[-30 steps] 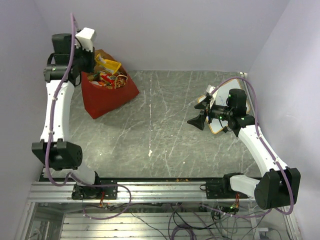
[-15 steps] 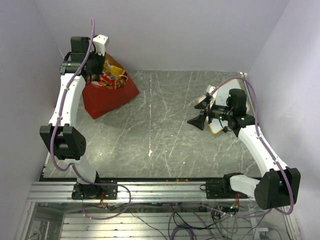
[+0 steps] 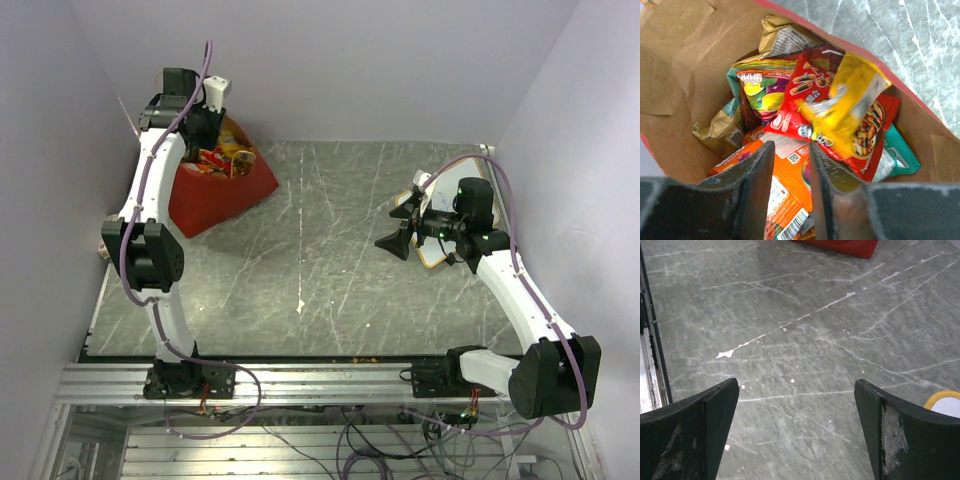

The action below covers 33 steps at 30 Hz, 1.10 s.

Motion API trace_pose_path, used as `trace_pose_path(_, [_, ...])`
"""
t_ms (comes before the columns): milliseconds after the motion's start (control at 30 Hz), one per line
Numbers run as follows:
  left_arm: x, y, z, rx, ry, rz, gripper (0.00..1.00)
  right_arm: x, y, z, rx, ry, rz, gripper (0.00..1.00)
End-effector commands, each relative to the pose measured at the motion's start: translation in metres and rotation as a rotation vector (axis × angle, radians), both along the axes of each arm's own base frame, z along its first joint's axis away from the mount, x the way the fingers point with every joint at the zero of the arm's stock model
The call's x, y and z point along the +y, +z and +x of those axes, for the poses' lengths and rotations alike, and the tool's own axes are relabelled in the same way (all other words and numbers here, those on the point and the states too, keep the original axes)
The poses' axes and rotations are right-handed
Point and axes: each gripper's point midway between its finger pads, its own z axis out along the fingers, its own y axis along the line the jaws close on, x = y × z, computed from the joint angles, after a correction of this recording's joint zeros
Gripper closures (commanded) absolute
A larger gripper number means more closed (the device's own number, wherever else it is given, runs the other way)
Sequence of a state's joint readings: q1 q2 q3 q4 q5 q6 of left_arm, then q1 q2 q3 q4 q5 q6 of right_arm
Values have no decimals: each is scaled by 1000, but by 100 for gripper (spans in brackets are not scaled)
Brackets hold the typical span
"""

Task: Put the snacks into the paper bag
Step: Place the snack in the paper bag, then reset both arms

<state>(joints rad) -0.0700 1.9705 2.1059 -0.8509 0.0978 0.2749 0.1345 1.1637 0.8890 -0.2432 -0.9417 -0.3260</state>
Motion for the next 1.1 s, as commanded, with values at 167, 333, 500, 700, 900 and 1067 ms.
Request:
trace_pose_path(167, [18, 66, -12, -162, 68, 77, 29, -2, -4, 4, -1, -12, 1, 0])
trace_pose_path(333, [29, 101, -34, -293, 111, 94, 20, -6, -2, 8, -5, -46, 1, 0])
trace_pose_path(500, [34, 130, -69, -436, 151, 53, 6, -24, 8, 26, -19, -171, -6, 0])
trace_pose_path(700, [39, 136, -108, -520, 191, -15, 1, -54, 27, 54, -103, -388, -72, 0])
trace_pose_path(900, [49, 135, -142, -566, 233, -74, 1, -79, 46, 78, -134, -517, -168, 0])
trace_pose_path(1067, [40, 118, -165, -552, 194, -120, 1, -91, 64, 82, -142, -628, -136, 0])
